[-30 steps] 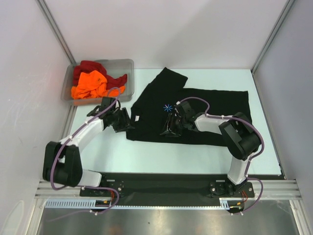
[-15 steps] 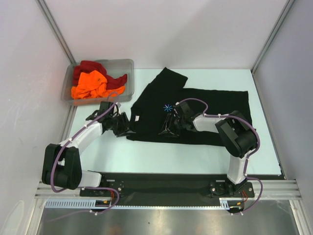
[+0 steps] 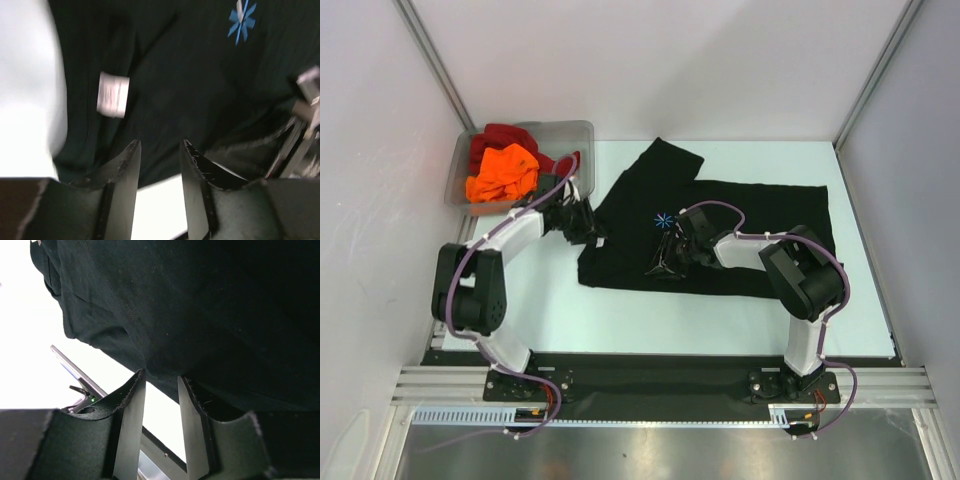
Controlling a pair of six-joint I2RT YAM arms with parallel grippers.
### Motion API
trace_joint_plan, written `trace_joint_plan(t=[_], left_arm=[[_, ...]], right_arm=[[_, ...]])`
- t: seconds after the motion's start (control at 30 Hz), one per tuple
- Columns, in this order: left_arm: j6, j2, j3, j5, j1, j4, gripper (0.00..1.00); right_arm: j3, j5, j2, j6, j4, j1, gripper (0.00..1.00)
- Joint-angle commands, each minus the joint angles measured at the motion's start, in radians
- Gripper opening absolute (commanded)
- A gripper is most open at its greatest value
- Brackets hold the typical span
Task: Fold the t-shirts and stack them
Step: Fold the tshirt
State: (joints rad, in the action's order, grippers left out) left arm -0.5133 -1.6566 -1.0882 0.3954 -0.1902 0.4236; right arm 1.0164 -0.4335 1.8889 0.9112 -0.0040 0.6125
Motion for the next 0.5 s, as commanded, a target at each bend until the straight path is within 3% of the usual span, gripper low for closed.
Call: trace_joint_plan(t=[0.0, 0.2, 0.47], left_arm=[[0.056, -0.084, -0.136, -0.046, -0.034, -0.06, 0.41], [0.105, -0.242, -0.268, -0.084, -0.064, -0.034, 0.48], [0.157, -0.342, -0.311, -0.122, -0.069, 0.007, 0.47]], right_arm=[[0.025, 0.006, 0.013, 0.008, 0.015, -0.002, 0.36], [0.024, -0.013, 0.033, 0.017, 0.03, -0.011, 0.36], [0.025, -0.036, 0.045, 0.017, 0.045, -0.019, 0.36]])
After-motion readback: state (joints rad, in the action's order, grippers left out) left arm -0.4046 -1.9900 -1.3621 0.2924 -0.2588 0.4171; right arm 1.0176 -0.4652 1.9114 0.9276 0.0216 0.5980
